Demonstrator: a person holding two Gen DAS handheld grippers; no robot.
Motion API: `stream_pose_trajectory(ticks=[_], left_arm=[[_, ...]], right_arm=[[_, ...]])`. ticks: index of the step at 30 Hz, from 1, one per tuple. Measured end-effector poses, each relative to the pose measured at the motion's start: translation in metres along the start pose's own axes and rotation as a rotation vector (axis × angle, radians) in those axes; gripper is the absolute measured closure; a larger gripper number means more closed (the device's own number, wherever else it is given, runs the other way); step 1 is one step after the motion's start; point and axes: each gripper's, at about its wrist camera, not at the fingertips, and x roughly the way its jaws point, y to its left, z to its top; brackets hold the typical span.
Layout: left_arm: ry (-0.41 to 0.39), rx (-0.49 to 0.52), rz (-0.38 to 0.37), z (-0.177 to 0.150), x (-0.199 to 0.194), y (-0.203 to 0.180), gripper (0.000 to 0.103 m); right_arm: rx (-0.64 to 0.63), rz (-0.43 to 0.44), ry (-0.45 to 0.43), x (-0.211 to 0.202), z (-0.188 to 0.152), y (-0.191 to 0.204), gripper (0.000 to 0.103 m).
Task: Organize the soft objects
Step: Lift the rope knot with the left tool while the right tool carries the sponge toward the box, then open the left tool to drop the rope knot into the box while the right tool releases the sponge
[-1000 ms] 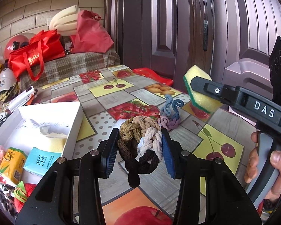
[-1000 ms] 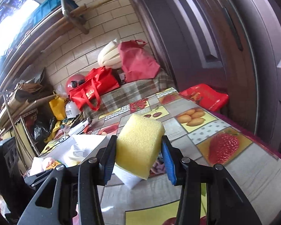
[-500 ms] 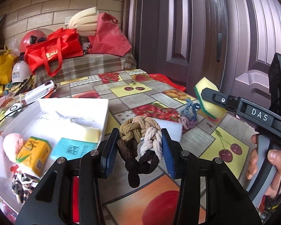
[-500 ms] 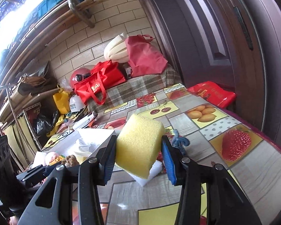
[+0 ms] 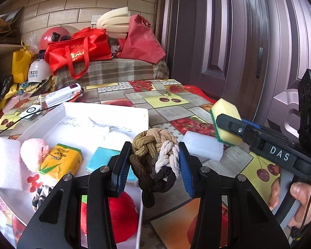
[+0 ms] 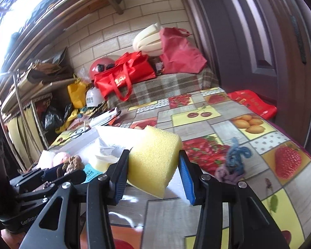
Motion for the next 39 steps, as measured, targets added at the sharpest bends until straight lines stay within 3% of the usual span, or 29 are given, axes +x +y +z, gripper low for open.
stream_pose_trajectory(ticks=[16, 27, 39], left_arm=[[-0.045, 0.0, 0.149, -0.004, -0.017, 0.05, 0.059], [-0.009, -0.159, 0.241, -0.002, -0.012, 0.118, 0.059], [0.035, -0.234, 0.305, -0.004, -0.006, 0.154, 0.059]], right_arm=[[-0.142, 0.085, 0.035, 0.039, -0.002, 0.064, 0.057], [-0.174, 0.137, 0.077, 0.063, -0.002, 0.091, 0.057], [-0.155, 0.139, 0.145, 0.103, 0.003, 0.111, 0.057]])
